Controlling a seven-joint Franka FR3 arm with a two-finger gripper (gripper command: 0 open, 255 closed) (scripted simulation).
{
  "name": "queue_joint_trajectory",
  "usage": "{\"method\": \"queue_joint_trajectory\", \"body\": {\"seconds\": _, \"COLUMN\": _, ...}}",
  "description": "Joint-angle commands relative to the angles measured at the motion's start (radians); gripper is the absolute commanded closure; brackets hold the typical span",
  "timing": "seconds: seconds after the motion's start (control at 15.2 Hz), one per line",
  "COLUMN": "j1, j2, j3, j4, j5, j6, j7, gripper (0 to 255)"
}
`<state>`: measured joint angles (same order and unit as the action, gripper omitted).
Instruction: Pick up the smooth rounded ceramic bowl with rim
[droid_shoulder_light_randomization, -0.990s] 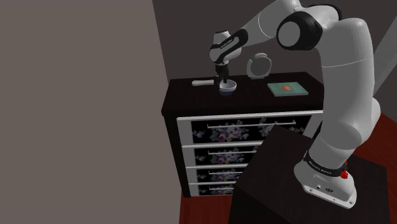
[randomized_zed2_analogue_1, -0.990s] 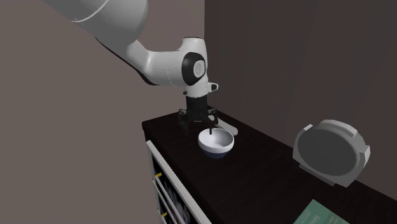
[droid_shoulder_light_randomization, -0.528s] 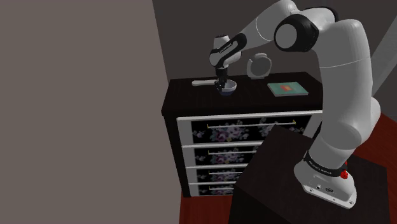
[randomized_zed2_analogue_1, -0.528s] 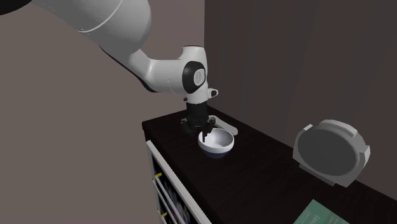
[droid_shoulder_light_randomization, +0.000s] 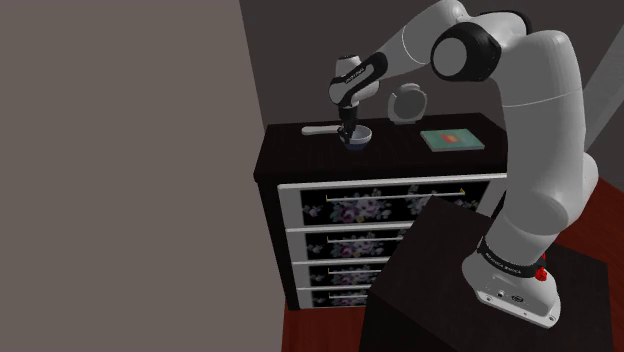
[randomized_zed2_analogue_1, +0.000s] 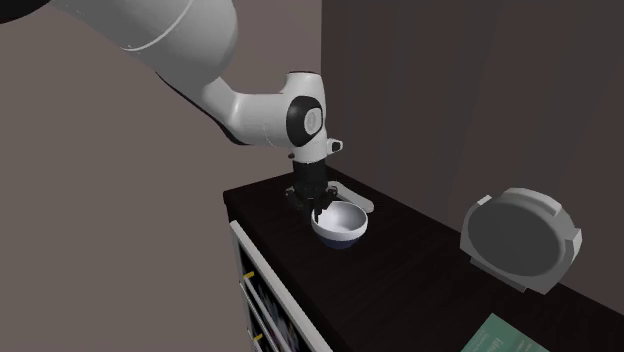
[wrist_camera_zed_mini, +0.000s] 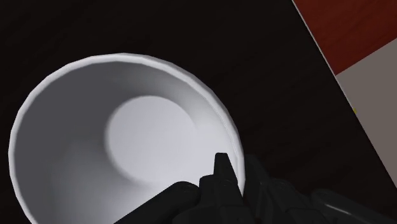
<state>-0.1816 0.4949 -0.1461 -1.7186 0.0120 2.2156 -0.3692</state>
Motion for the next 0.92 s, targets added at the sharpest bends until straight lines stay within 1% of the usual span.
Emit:
{"method": "queue_joint_trajectory", "body": {"seconds": 0.0, "j1": 0.000, "j2": -0.006, "j3": -0.001, "j4": 0.003, "j5": -0.001, "j6": -0.010, "j7": -0.001, "gripper": 255}}
{"method": "queue_joint_trajectory", "body": {"seconds": 0.86, "j1": 0.004, "j2": -0.083, "j3": -0.007, "j4": 0.069, "j5": -0.011, "j6": -0.152, "j7": -0.001, "gripper": 255}}
